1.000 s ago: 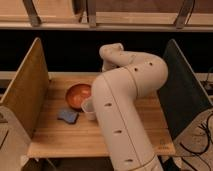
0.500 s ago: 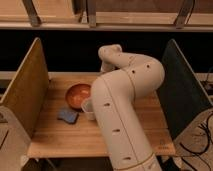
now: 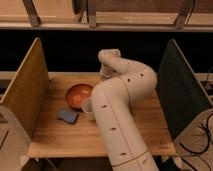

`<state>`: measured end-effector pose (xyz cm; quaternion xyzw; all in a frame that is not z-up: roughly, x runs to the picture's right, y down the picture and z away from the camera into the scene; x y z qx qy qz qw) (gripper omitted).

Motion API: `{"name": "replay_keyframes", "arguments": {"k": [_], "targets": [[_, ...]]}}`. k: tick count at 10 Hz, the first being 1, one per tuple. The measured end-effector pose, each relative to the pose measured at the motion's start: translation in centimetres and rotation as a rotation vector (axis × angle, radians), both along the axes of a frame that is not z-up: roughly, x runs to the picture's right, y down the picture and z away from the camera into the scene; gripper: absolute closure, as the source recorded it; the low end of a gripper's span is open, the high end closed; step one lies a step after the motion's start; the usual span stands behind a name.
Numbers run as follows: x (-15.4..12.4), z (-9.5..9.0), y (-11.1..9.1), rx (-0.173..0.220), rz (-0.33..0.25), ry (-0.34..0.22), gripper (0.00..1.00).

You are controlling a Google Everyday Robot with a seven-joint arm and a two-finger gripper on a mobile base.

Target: Place the pepper in the ceramic bowl

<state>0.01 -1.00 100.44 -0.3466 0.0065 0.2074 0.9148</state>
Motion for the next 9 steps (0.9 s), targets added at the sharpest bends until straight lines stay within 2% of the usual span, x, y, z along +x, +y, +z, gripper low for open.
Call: {"name": "replay_keyframes", "arguments": {"k": [3,4,7,9], "targets": [[-0.5,1.1,1.5,-0.058,-0.004,0.000,0.20],[-0.7,1.6,2.1,-0.076,-0.009,0.001,0.23],[-0.6,2.3,2.0,-0.080,-0.017,0.007,0.50],[-0.6,2.6,1.7,-0.078,-0.014,0.008,0.72]]}}
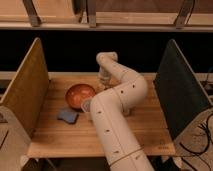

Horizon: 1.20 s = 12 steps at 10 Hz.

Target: Place the pepper in the ceramic bowl

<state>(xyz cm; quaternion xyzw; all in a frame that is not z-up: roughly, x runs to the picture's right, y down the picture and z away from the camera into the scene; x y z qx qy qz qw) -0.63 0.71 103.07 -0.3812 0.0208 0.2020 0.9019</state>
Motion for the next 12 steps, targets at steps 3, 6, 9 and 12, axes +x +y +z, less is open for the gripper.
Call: {"name": "replay_keyframes", "arguments": {"k": [3,6,9,12], "targets": [[-0.3,0.0,-0.5,0.006,0.009,-0.005,0.98],[-0.5,-0.2,-2.1,0.038,0.006,0.004,1.00],[-0.7,-1.5,-6.5,0.133,-0.014,0.018,1.00],[-2.9,-3.6,-11.6,0.243,-0.043,-0.016,1.00]]}}
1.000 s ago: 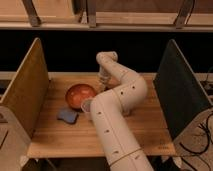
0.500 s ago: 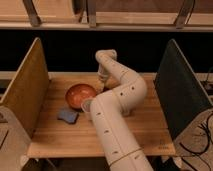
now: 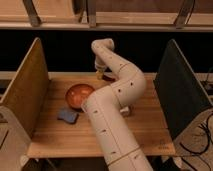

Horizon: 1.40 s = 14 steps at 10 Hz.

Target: Place the pepper in the ceramic bowl

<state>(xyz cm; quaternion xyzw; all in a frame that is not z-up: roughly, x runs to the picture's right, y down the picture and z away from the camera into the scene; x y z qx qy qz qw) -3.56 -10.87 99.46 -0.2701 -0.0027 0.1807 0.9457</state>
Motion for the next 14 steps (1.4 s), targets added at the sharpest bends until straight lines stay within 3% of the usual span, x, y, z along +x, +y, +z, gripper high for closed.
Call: {"name": "replay_keyframes", "arguments": {"k": [3,6,9,14], "targets": [[-5.3,-2.0,-2.0,0.046,-0.045,-0.093,1.00],[-9.5,-3.7,-1.6,0.047,-0.086,-0.175,1.00],[-12.5,-5.6,0.4,0.021,-0.114,-0.242,1.00],[-13.2,-7.6,4.0,-0.032,-0.098,-0.277,1.00]]}}
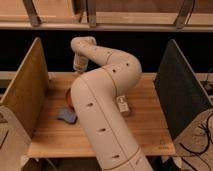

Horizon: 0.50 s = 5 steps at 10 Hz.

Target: Place the pepper in the ceramic bowl

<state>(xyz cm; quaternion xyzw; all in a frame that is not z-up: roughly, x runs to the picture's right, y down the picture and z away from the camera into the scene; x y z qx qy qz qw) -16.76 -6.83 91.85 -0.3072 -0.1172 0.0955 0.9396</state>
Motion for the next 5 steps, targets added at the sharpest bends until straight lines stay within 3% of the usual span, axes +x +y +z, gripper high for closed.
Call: {"name": "replay_keyframes", "arguments": {"k": [5], "targets": [[-0.5,-1.4,2.6,-0.052,-0.015,-0.015,1.00]]}}
